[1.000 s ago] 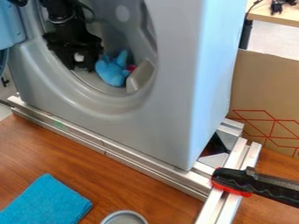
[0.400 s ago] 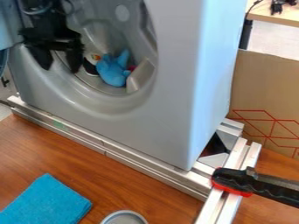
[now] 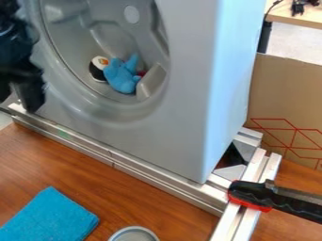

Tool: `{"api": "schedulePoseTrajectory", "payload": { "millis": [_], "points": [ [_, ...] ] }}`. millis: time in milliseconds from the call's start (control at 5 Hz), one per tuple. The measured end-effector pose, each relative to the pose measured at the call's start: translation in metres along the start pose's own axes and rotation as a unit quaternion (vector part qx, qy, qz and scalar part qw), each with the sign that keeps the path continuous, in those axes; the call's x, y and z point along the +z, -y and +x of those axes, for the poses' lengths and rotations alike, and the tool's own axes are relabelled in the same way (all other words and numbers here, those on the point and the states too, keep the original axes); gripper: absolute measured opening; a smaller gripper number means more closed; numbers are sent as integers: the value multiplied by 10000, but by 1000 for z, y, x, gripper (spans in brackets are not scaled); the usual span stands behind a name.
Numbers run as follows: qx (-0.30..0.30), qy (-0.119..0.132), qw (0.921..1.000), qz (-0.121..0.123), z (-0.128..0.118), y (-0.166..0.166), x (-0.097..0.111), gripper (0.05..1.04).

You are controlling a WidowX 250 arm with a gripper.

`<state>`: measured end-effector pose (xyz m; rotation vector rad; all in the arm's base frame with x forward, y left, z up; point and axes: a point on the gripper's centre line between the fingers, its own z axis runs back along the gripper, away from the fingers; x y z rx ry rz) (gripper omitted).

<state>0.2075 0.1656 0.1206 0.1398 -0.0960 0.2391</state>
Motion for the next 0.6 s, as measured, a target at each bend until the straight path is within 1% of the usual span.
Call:
{"api": "schedulePoseTrajectory", "payload": {
  "millis": [200, 400, 600],
  "points": [
    [-236, -405, 9989, -96, -34, 5, -11, 999],
    [-562, -694, 9958, -190, -62, 14, -20, 999],
    [-1168, -846, 9889, -346, -82, 24, -15, 999]
  ]
}}
